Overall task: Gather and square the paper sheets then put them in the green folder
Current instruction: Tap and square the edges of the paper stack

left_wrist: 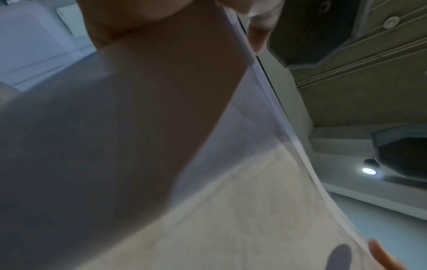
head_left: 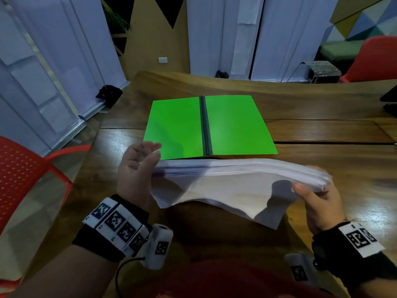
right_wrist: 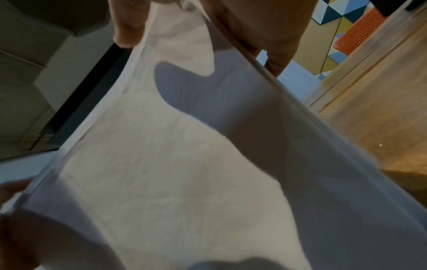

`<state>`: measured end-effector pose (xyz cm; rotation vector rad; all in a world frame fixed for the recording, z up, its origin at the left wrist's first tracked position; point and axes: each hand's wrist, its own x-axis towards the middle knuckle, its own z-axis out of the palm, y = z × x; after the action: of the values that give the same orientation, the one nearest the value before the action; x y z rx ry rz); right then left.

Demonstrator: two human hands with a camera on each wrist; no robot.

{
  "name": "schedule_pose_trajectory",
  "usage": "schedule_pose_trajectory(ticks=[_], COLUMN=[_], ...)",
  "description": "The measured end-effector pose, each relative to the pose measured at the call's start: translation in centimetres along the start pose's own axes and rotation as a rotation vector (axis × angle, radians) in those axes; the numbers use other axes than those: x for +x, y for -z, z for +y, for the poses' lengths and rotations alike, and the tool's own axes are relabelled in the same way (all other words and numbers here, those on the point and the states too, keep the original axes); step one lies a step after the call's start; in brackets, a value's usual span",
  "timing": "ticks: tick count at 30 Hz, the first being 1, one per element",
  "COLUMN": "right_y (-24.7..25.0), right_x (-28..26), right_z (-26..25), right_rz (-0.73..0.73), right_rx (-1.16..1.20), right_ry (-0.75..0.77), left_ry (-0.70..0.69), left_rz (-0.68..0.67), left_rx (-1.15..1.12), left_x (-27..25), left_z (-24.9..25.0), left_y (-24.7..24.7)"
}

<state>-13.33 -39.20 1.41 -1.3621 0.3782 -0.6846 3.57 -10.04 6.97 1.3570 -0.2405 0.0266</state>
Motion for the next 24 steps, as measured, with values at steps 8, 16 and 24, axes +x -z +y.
schedule_pose_trajectory(ticks=[8, 16, 24], right_y=[-1.2, -2.3, -2.4], right_x=[0.7, 1.2, 1.3], right_z=[-1.0, -1.7, -1.6], right_rz=[0.016, 0.038, 0.128], right_rx=[0.052, 0.146, 0.225], right_ry=[0.006, -0.002, 0.002], left_ry=[0.051, -0.081, -0.022], left_rz=[0.079, -0.034, 0.005], left_rx=[0.028, 0.027, 0.058], left_x=[0.5, -0.1, 0.3], left_z=[-0.8, -1.1, -1.2], left_y=[-0.1, 0.0, -0.8])
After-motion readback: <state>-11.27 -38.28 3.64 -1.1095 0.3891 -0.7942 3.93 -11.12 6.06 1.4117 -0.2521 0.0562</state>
